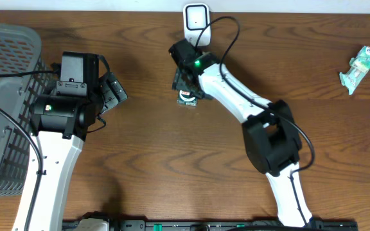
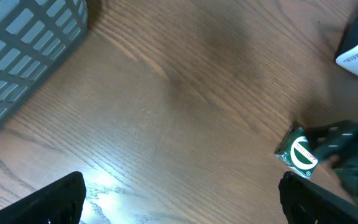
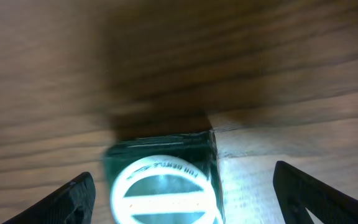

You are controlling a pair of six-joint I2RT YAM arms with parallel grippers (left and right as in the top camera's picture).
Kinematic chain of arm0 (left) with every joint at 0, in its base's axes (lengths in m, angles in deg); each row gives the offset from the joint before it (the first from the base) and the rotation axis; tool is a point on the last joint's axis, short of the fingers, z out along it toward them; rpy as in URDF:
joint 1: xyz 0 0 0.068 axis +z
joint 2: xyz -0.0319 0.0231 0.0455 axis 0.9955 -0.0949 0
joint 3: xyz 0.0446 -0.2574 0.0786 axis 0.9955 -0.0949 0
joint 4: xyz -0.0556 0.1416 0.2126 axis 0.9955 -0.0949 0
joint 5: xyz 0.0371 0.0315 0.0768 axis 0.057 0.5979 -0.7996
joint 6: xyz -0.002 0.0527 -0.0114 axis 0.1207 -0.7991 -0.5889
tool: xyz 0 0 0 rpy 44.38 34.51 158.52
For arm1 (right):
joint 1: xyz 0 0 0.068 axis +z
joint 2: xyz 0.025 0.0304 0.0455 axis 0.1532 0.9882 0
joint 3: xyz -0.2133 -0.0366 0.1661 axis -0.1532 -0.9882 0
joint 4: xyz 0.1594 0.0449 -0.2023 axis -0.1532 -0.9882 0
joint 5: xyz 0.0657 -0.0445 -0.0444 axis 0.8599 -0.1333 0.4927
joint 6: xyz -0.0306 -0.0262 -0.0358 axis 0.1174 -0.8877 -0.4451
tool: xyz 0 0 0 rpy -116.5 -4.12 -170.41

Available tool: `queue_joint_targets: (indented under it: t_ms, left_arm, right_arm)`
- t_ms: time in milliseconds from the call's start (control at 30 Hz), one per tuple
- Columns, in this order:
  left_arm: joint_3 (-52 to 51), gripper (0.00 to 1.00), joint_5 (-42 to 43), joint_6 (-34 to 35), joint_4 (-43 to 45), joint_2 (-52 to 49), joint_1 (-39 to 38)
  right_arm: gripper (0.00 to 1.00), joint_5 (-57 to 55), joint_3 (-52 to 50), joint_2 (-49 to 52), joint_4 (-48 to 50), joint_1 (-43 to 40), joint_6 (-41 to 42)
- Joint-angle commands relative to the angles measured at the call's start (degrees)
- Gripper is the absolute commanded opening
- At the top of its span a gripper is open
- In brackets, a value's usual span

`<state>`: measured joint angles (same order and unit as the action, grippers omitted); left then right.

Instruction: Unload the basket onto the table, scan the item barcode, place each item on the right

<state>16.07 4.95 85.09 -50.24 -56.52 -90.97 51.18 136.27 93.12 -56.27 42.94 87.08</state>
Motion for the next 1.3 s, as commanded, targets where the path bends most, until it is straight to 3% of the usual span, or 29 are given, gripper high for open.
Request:
queue_joint_targets:
  t_ms: [0, 233, 533, 867, 1033, 1267]
  left_arm:
    - [0.79, 0.98, -0.35, -0.57, -0.17, 0.11, 0.24]
    - [0.79, 0.98, -0.35, -0.57, -0.20, 0.11, 0.24]
    - [0.76, 0.98, -0.35, -0.57, -0.20, 0.11, 0.24]
    - [0.76, 0.98, -0.35, -0.57, -0.20, 0.11, 0.24]
    - [0.79, 0.98, -0.35, -0.57, -0.17, 0.11, 0.24]
    - [0.79, 0.98, -0.35, -0.57, -0.20, 0.11, 0.24]
  right_arm:
    - [0.86, 0.92, 0.13, 1.75, 0.46, 0.04, -8.28]
    - [0.84, 2.58, 0.13, 2.05, 1.55, 0.00, -21.55]
    - [0.80, 5.92, 0.61, 1.07, 2.45, 0.00, -21.53]
    - [0.83, 5.51, 0.70, -0.79, -0.92, -0.28, -17.79]
    - [0.82, 5.68, -2.03, -0.15, 2.43, -0.20, -17.42]
    - [0.68, 6.21, -2.69, 1.20, 2.58, 0.04, -17.42]
